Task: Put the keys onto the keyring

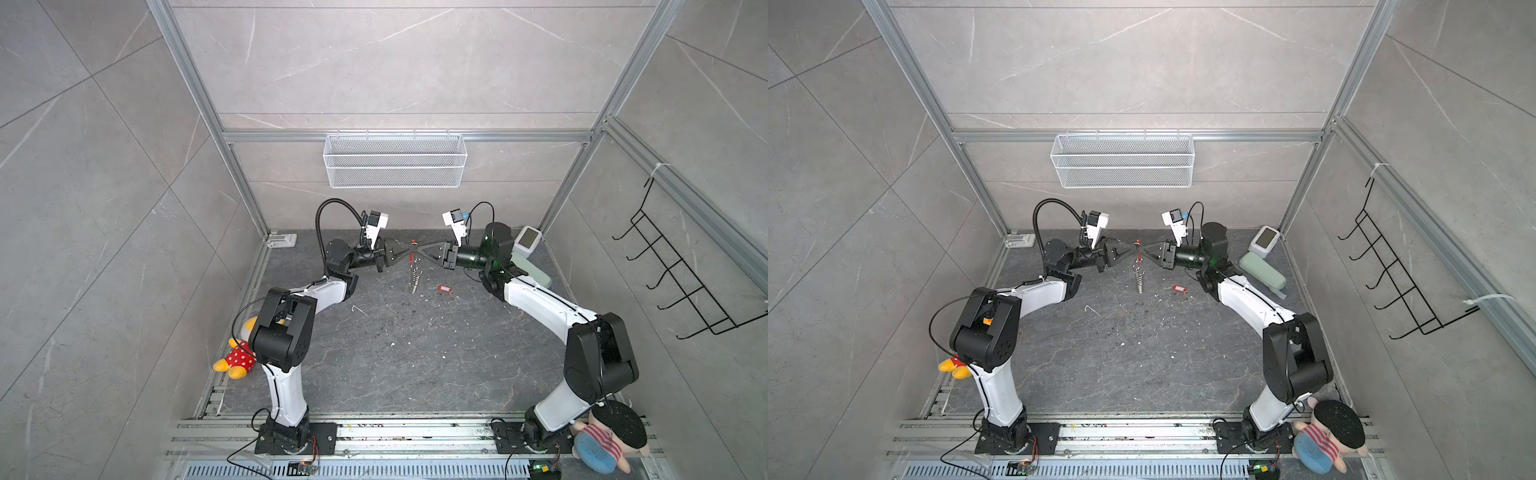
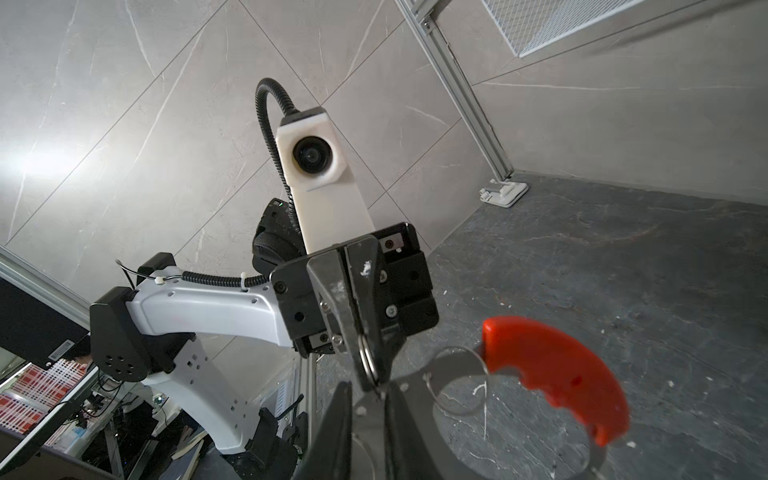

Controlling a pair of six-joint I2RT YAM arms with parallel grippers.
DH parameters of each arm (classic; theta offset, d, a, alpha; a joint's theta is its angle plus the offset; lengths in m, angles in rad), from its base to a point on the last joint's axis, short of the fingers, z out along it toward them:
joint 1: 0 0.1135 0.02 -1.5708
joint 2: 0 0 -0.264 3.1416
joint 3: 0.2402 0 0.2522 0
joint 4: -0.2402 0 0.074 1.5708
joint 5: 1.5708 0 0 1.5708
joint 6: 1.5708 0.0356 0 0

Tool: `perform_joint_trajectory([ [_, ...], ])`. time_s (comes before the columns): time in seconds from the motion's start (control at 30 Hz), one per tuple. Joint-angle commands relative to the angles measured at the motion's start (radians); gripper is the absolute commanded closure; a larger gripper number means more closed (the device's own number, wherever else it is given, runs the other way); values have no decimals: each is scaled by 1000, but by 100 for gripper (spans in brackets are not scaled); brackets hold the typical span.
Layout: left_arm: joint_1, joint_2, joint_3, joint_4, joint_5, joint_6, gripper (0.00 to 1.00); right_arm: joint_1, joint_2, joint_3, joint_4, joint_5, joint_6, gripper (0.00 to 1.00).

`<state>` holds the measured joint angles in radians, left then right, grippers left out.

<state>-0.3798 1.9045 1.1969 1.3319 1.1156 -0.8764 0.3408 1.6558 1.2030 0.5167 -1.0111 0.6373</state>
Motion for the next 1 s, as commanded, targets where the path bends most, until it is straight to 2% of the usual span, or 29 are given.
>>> perform_joint_trajectory([
  [0.0, -2, -21, 41, 81, -25, -21, 100, 9, 14, 36, 33, -13, 13, 83],
  [0.13, -5, -21, 40, 81, -25, -27, 100, 19, 20, 46, 32, -12, 16, 86],
  [0.37, -8, -18, 40, 81, -25, -32, 100, 30, 20, 47, 41, -5, 24, 100],
  [0.53, -10, -13, 40, 81, -26, -38, 100, 32, 3, 36, 50, 28, 27, 100],
  [0.6, -10, -14, 39, 81, -34, -38, 100, 31, -11, 23, 40, 77, 14, 100],
  [0.67, -8, -19, 31, 82, -62, -35, 90, 30, -34, -5, 38, 138, -7, 100],
  [0.73, -8, -25, 22, 81, -89, -28, 75, 31, -48, -33, 66, 178, -12, 100],
  [0.87, -4, -41, 1, 81, -132, -18, 65, 31, -59, -77, 160, 216, 11, 100],
  [0.97, 12, -60, -27, 81, -180, -15, 65, 33, -66, -99, 207, 225, 15, 100],
])
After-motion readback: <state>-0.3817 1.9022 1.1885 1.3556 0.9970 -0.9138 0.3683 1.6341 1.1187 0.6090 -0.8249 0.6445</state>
